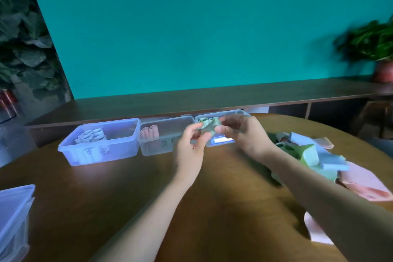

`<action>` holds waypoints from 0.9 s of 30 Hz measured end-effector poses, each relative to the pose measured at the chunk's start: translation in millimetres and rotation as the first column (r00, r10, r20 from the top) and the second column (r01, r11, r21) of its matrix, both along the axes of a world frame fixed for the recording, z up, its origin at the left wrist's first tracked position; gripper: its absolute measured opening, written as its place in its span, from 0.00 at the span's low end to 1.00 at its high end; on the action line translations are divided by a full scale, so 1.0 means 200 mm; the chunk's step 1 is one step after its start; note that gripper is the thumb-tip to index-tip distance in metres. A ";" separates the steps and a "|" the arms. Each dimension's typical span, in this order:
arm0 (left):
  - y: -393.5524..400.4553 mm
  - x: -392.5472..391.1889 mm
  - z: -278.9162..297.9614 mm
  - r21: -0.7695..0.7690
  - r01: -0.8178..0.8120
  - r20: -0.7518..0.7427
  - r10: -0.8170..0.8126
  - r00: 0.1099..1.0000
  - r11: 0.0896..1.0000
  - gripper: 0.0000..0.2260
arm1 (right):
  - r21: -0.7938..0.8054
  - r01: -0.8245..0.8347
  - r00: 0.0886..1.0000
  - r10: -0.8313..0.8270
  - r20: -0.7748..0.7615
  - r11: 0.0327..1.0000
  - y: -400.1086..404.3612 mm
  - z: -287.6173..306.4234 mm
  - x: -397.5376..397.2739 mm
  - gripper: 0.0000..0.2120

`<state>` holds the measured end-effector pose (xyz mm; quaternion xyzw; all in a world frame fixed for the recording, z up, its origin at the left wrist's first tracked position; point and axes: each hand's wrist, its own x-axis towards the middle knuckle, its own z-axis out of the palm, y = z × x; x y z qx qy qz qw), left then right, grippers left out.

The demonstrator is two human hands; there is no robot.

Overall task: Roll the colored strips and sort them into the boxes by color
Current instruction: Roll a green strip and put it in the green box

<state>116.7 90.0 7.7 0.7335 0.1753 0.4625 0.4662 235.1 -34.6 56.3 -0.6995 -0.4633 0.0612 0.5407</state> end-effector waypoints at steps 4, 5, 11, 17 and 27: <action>-0.02 0.19 -0.02 -0.012 -0.090 0.041 0.091 0.995 0.996 0.12 | -0.037 0.149 0.981 -0.143 0.129 0.988 -0.01 0.06 0.18 0.13; -0.02 0.22 -0.04 0.009 -0.119 0.037 0.118 0.992 0.993 0.13 | -0.047 0.184 0.973 -0.175 0.149 0.982 -0.01 0.08 0.23 0.13; 0.07 0.31 -0.19 0.317 -0.245 -0.036 0.270 0.962 0.916 0.21 | -0.173 0.376 0.904 -0.319 0.285 0.910 0.09 0.11 0.62 0.09; 0.13 0.37 -0.22 0.395 -0.258 -0.167 0.344 0.924 0.882 0.19 | -0.325 0.404 0.889 -0.283 0.359 0.855 0.22 0.02 0.91 0.14; 0.16 0.41 -0.24 0.400 -0.227 -0.164 0.313 0.935 0.888 0.17 | -0.502 0.338 0.902 -0.120 0.416 0.796 0.41 -0.08 1.09 0.14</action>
